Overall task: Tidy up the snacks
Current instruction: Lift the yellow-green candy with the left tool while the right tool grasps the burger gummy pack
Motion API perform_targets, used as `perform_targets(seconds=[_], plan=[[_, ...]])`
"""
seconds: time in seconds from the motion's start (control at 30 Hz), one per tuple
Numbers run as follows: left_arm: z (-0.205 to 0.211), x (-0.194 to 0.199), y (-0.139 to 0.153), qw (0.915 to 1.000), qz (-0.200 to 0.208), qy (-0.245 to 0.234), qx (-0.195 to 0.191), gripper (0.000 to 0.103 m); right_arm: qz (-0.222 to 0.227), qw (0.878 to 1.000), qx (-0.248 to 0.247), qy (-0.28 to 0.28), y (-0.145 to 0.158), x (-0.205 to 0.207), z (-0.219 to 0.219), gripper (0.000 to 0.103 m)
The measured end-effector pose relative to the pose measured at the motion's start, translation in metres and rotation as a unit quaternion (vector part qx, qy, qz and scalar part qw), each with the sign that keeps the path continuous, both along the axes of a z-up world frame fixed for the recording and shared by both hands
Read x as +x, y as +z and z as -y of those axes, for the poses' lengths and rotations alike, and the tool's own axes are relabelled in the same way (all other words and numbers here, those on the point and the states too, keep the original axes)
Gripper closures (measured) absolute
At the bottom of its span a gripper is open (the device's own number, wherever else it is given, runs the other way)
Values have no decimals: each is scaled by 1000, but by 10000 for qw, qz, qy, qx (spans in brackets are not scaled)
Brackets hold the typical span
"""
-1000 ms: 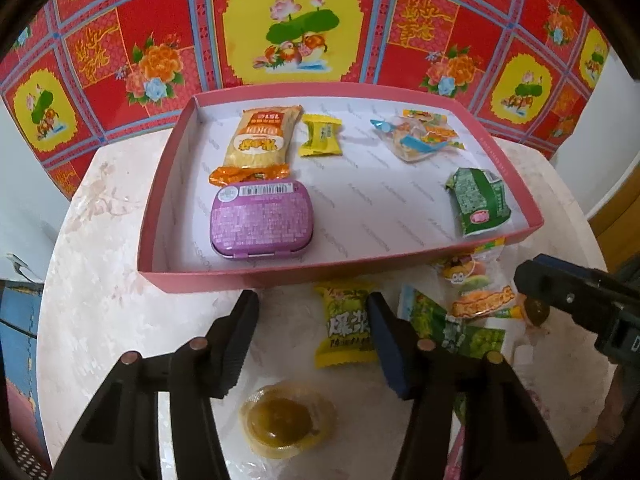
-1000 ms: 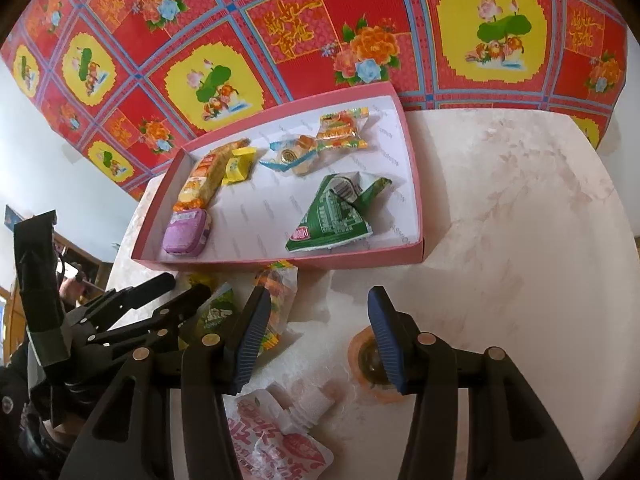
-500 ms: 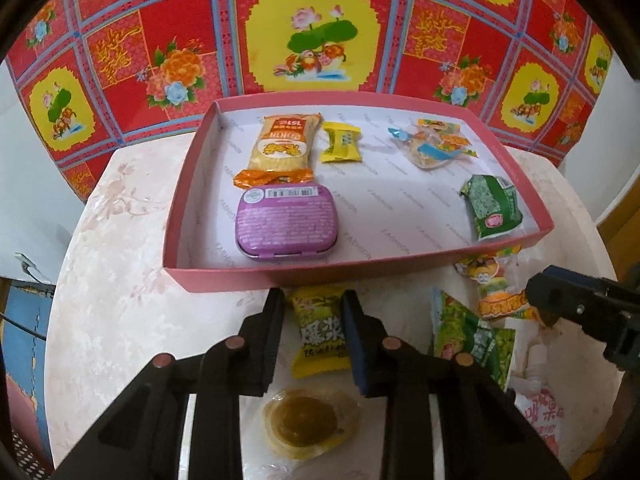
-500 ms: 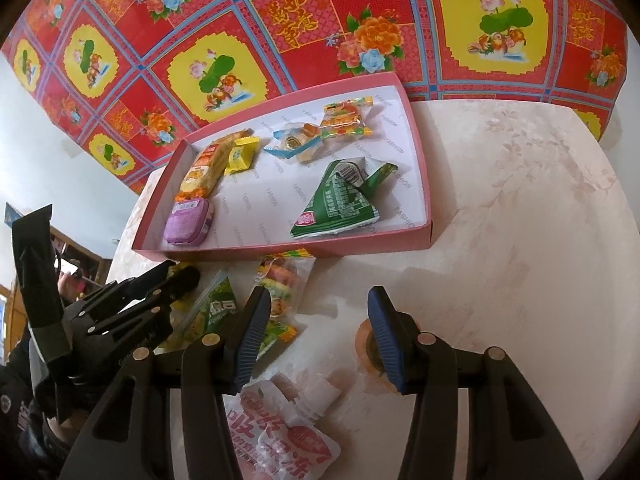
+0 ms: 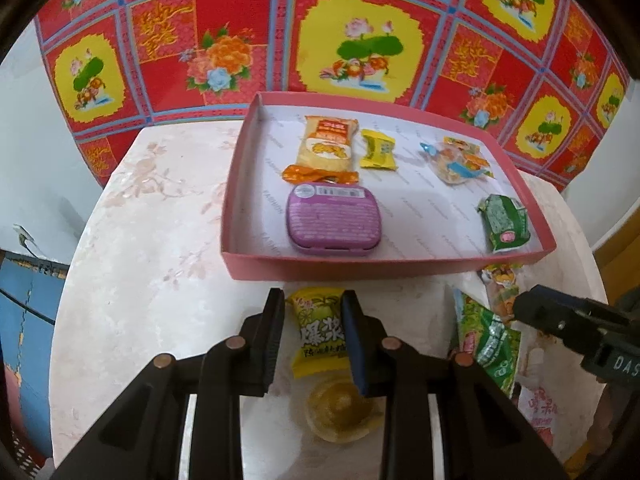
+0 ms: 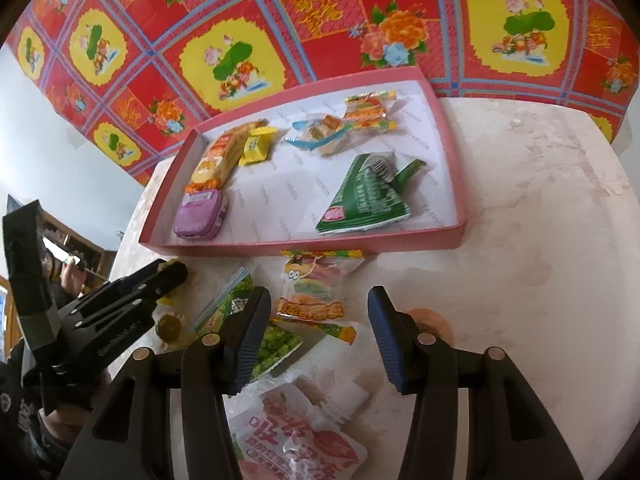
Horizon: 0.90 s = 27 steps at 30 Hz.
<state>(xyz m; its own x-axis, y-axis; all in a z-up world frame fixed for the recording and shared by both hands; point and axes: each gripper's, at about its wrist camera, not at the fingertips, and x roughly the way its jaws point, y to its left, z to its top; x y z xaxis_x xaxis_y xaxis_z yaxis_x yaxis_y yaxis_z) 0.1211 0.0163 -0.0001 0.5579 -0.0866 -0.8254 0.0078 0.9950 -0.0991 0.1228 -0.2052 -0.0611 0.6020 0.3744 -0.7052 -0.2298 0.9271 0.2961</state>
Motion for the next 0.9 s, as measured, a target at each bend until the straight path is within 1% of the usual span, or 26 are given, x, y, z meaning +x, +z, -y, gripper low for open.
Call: perform_targets(seconds=[0.17,0.3,0.77,0.9], plan=[[-6,0,-1,9999,14,20,-115,73,-92,9999,-125,25,-5,5,-10,51],[-6,-1,-2,9999,52,-15,-115,73,-98,9998,-172,-7,-6,8,-12,51],[-6,-4,-1,9998,90,-29,-149,73,87,9988,-488,-46,-3,11,-24,51],[-7,-4,-1,9998,87,-31,-169,73,138,9986,-507,-76,-4,13,-25,51]])
